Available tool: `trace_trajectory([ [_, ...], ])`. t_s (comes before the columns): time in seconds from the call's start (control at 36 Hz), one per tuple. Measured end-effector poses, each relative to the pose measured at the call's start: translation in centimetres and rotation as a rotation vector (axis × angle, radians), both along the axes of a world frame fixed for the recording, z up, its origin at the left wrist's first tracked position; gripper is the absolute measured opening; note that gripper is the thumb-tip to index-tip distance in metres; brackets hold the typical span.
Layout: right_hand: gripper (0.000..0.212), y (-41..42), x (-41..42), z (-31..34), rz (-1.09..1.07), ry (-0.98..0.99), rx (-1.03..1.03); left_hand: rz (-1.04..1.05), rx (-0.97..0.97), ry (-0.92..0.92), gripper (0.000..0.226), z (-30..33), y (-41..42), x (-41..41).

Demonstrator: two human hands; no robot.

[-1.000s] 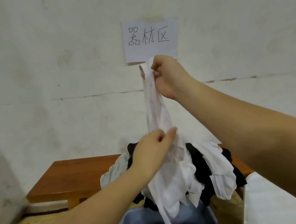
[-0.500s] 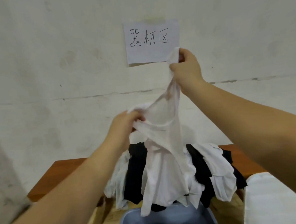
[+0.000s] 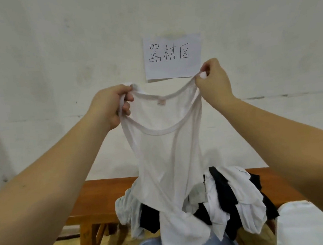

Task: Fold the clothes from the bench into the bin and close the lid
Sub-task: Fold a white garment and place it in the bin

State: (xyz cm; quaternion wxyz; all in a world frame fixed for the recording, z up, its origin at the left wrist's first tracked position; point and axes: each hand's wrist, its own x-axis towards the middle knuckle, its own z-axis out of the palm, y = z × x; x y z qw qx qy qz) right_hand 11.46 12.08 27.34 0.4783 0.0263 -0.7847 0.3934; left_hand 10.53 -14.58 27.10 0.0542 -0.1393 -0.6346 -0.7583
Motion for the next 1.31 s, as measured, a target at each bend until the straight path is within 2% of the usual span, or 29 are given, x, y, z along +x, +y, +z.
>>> trace_trajectory([
  [0.08,0.035,0.6,0.4,0.3,-0.058,-0.061,0.08,0.035,-0.203,0.022,0.014,-0.1,-0.3,0.0],
  [0.19,0.024,1.9,0.3,-0.7,-0.182,-0.321,0.219,0.035,-0.532,-0.052,0.013,-1.4,-0.2,-0.1],
  [0.25,0.025,2.1,0.5,-1.5,-0.159,-0.464,0.178,0.032,-0.582,-0.088,0.017,-2.2,0.0,-0.2],
  [0.36,0.024,2.2,0.8,-2.8,0.104,-0.727,-0.232,-0.075,-0.544,-0.158,0.031,-3.1,-0.2,-0.5],
  [0.5,0.014,3.8,1.1,-3.8,0.285,-0.901,-0.363,-0.208,-0.405,-0.236,0.026,-3.8,-0.9,-1.5],
  [0.61,0.005,5.6,1.7,-4.7,0.449,-1.028,-0.377,-0.315,-0.217,-0.363,0.029,-4.5,-2.2,-1.6],
  [0.67,0.006,6.1,2.3,-5.3,0.593,-1.029,-0.388,-0.306,-0.091,-0.379,0.032,-5.3,-2.3,-1.8],
  [0.75,0.047,7.0,2.7,-6.4,0.854,-0.926,-0.498,-0.234,0.049,-0.404,0.032,-6.6,-1.8,-2.1],
  [0.78,0.05,7.0,2.8,-6.8,0.916,-0.866,-0.562,-0.219,0.067,-0.406,0.03,-7.0,-1.5,-2.1],
  [0.83,0.034,6.8,2.5,-7.4,0.959,-0.735,-0.716,-0.228,0.072,-0.388,0.022,-7.7,-1.1,-2.2],
  [0.89,0.023,6.4,2.3,-8.1,0.908,-0.678,-0.79,-0.266,0.08,-0.356,0.016,-8.0,-0.8,-2.3],
  [1.0,0.039,6.3,1.5,-10.1,0.793,-0.753,-0.63,-0.224,0.022,-0.278,0.023,-8.3,-0.1,-2.6],
  [1.08,0.035,5.9,1.1,-10.3,0.76,-0.663,-0.655,-0.129,-0.074,-0.226,0.021,-9.0,0.4,-2.9],
  [1.17,0.031,5.3,1.1,-10.4,0.753,-0.629,-0.632,-0.064,-0.092,-0.167,0.013,-9.4,0.8,-2.9],
  [1.22,0.027,5.0,1.1,-10.8,0.619,-0.652,-0.42,-0.001,-0.135,-0.109,0.01,-9.5,0.9,-2.8],
  [1.31,0.013,4.4,1.5,-10.8,0.222,-0.633,0.093,0.13,-0.329,0.008,0.009,-9.9,0.9,-2.5],
])
